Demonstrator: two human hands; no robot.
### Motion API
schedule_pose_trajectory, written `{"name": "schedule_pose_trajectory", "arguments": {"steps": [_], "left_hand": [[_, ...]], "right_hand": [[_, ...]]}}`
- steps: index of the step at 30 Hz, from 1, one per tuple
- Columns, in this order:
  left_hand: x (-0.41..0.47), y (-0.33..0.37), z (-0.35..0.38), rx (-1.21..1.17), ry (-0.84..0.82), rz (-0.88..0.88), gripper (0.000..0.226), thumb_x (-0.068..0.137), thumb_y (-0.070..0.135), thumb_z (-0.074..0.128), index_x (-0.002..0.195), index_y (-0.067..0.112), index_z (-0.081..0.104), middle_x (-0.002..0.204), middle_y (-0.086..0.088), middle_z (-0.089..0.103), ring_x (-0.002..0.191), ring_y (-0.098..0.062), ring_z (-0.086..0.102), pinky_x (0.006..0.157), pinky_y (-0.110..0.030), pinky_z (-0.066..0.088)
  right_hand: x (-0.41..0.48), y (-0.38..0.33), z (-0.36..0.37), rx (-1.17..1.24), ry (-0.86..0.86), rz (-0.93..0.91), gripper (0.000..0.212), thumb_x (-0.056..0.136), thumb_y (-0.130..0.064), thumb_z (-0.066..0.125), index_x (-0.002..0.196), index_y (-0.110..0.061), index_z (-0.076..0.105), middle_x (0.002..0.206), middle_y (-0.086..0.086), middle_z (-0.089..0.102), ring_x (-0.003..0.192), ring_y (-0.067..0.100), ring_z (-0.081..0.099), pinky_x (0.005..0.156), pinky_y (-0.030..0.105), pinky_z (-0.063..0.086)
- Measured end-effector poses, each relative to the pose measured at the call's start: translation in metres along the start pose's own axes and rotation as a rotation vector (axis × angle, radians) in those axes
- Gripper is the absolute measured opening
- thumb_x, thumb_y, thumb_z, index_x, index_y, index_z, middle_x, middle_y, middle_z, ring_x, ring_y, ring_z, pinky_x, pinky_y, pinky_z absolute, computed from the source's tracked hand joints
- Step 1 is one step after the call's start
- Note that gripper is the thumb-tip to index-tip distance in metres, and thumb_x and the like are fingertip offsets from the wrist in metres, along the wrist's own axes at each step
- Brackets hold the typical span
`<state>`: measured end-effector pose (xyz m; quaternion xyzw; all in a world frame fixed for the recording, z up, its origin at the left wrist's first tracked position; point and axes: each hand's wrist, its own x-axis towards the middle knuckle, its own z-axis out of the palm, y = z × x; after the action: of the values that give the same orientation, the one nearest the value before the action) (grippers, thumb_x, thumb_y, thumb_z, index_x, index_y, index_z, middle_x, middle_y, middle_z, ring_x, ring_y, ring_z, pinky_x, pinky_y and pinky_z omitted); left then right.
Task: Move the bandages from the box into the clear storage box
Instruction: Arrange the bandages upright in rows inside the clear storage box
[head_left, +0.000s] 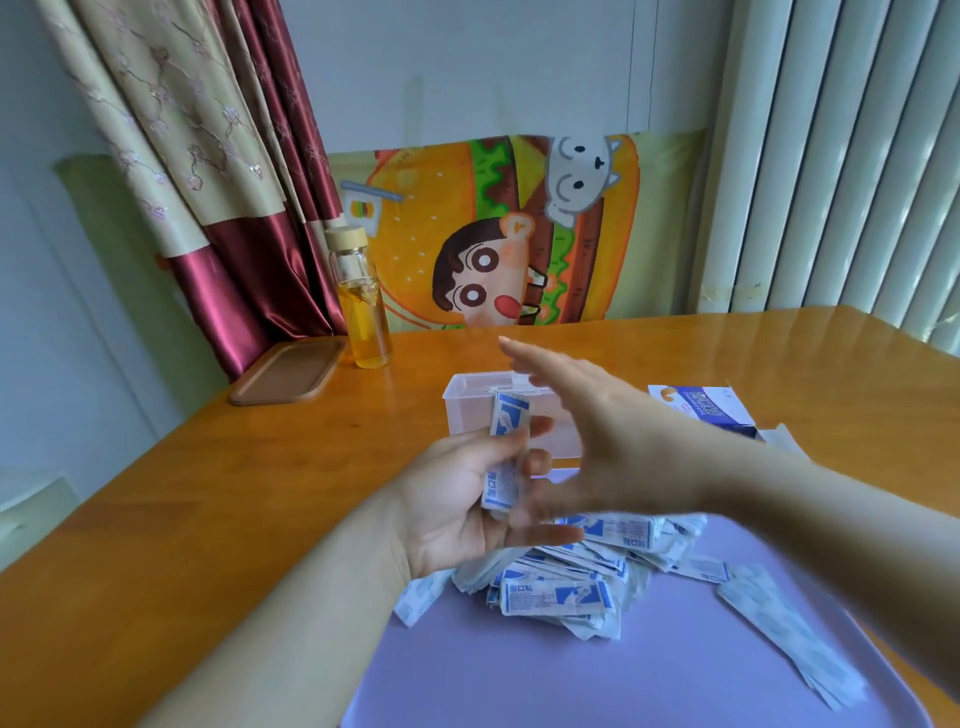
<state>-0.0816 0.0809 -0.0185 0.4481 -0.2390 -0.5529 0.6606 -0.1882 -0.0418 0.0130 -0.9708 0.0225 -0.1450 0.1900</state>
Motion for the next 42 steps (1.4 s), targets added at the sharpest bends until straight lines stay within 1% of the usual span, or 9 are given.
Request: {"name": "schedule_pose_trajectory", "arguments": {"steps": [7,14,18,20,25,31,34,40,42], "left_hand": [[0.008,-0.009,0.004,0.152,0.062,0.071,0.02,0.095,0.016,0.047,0.11,0.008,0.057,0.096,-0.016,0.05,0.079,-0.023,0.053,0.064,-0.031,0.048],[0.008,-0.004,-0.001,0.186,0.13,0.109,0.01,0.095,0.016,0.049,0.099,0.012,0.057,0.06,0.001,0.041,0.044,-0.008,0.037,0.048,-0.023,0.035],[0.016,0.007,-0.011,0.252,0.114,0.077,0.012,0.094,0.018,0.051,0.083,0.018,0.054,0.06,0.004,0.039,0.046,-0.005,0.029,0.043,-0.014,0.028],[0.022,0.012,-0.016,0.267,0.091,0.062,0.013,0.097,0.018,0.047,0.087,0.018,0.056,0.06,0.004,0.039,0.046,-0.004,0.028,0.042,-0.013,0.028],[0.039,0.024,-0.027,0.355,0.044,0.051,0.012,0.098,0.019,0.045,0.096,0.013,0.056,0.061,0.006,0.04,0.046,-0.002,0.03,0.044,-0.013,0.03],[0.067,0.048,-0.03,0.631,0.146,0.211,0.009,0.098,0.013,0.046,0.099,0.017,0.054,0.061,0.005,0.042,0.044,-0.004,0.029,0.045,-0.015,0.03],[0.082,0.057,-0.036,0.787,0.186,0.302,0.014,0.097,0.011,0.047,0.107,0.017,0.054,0.063,0.003,0.043,0.045,-0.004,0.033,0.047,-0.019,0.032],[0.105,0.068,-0.052,0.987,0.259,0.402,0.022,0.095,0.022,0.051,0.116,0.021,0.047,0.074,0.002,0.053,0.057,-0.008,0.045,0.053,-0.024,0.042],[0.105,0.07,-0.056,1.097,0.27,0.412,0.034,0.093,0.031,0.056,0.123,0.028,0.042,0.096,0.008,0.057,0.073,-0.004,0.054,0.06,-0.019,0.046]], "right_hand": [[-0.002,0.008,0.033,-0.13,0.145,-0.089,0.118,0.066,-0.054,0.076,0.145,-0.034,-0.008,0.145,-0.007,0.032,0.133,0.012,0.03,0.106,0.025,0.031],[0.005,0.017,0.02,0.238,0.069,-0.008,0.11,0.064,-0.049,0.079,0.149,-0.032,0.011,0.137,-0.022,0.034,0.125,-0.005,0.034,0.109,0.017,0.027],[0.021,0.033,0.01,0.739,-0.012,0.226,0.032,0.08,-0.039,0.067,0.111,-0.032,0.065,0.111,-0.009,0.067,0.109,0.009,0.059,0.104,0.039,0.042],[0.028,0.038,0.01,0.869,-0.058,0.275,0.006,0.083,-0.025,0.066,0.084,-0.025,0.072,0.092,-0.002,0.071,0.096,0.014,0.061,0.099,0.039,0.041],[0.045,0.045,0.016,0.855,0.162,0.254,0.01,0.083,-0.012,0.067,0.073,-0.012,0.069,0.07,0.0,0.069,0.071,0.008,0.062,0.08,0.025,0.046],[0.077,0.049,0.02,0.729,0.273,0.269,0.008,0.084,-0.021,0.069,0.084,-0.015,0.075,0.081,0.005,0.073,0.077,0.011,0.062,0.082,0.029,0.046],[0.094,0.053,0.02,0.777,0.307,0.353,0.007,0.084,-0.019,0.068,0.083,-0.017,0.074,0.076,-0.006,0.07,0.067,-0.001,0.058,0.064,0.012,0.042],[0.118,0.065,0.027,1.0,0.277,0.502,0.02,0.086,-0.018,0.065,0.097,-0.002,0.069,0.083,0.002,0.065,0.071,0.009,0.048,0.066,0.022,0.038],[0.125,0.069,0.029,0.985,0.307,0.462,0.018,0.087,-0.018,0.065,0.096,-0.003,0.068,0.082,0.002,0.067,0.066,0.008,0.05,0.062,0.021,0.041]]}}
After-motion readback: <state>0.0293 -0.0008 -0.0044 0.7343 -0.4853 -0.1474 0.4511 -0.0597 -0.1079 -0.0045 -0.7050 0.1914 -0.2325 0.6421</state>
